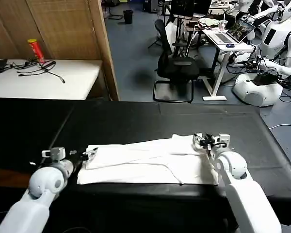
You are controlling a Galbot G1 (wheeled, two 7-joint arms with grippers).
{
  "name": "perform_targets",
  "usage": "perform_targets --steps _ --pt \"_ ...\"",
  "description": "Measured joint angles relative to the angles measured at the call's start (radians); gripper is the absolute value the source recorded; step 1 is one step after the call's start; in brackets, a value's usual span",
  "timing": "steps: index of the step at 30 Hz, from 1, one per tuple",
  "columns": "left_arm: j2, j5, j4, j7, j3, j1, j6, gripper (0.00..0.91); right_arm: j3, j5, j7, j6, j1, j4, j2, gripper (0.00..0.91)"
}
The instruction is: Fold and organize the clothes.
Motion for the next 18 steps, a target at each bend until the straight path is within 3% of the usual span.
perform_targets --steps 10,18 --pt "-0.019 0.162 -0.004 0.062 0.033 -0.002 -0.066 0.0 0.037 -0.11 0.068 0.068 -0.035 0.012 0.04 0.01" --pt "-0.046 0.284 0.053 0.071 0.08 -0.061 -0.111 0.0 0.069 -0.112 0.084 0.063 -0.056 0.019 0.046 0.0"
